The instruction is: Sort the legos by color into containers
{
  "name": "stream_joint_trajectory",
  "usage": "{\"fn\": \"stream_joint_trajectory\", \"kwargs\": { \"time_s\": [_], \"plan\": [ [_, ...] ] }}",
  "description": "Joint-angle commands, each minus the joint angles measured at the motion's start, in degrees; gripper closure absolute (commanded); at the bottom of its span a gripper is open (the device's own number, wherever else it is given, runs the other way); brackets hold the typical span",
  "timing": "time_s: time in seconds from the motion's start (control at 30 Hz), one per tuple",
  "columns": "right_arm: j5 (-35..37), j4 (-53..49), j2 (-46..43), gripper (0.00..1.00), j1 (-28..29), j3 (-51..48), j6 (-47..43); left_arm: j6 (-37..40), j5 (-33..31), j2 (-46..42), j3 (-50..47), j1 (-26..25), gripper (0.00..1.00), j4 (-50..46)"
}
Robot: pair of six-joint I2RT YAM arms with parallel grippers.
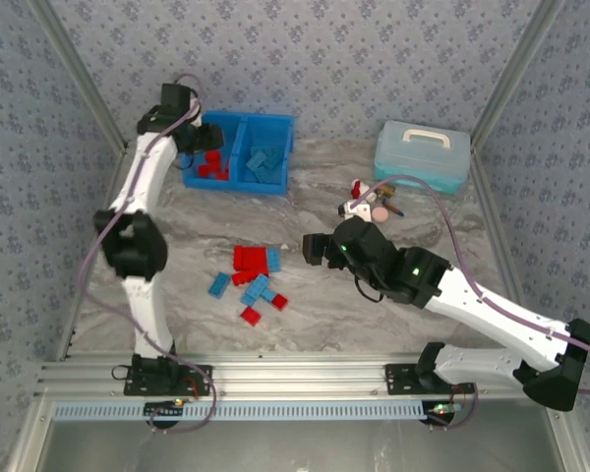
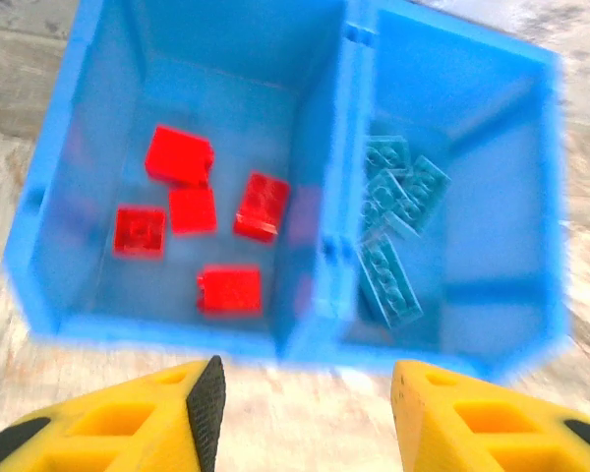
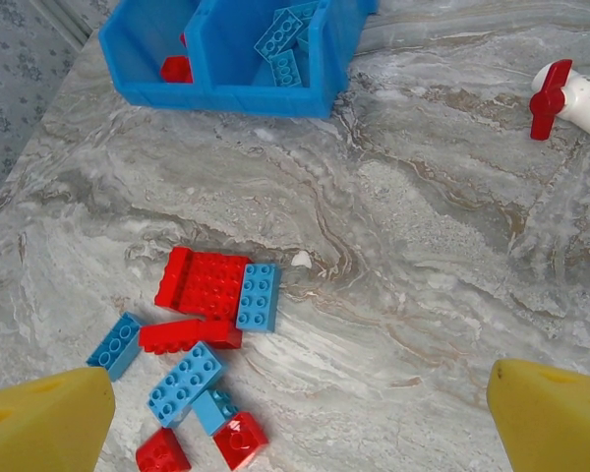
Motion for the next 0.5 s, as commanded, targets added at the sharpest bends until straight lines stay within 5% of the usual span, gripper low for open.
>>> {"fn": "stream_joint_trajectory", "kwargs": {
  "time_s": [0.0,0.2,0.47],
  "plan": [
    [1.7,1.7,-1.7,0.00,0.1,-1.4,0.1,-1.2,-1.0,-18.4,-18.8,-3.0,0.50,5.8],
    [-2.0,3.9,-0.4,0.00,-1.6,-1.5,-2.7,-5.7,-11.8,-40.5,-50.2,-14.8,0.50,2.6],
    [-5.1,5.7,2.1,0.00,-3.2,-1.6,-4.6,-15.5,-16.2,-48.9,-70.7,-23.6,0.45,0.7]
  ]
}}
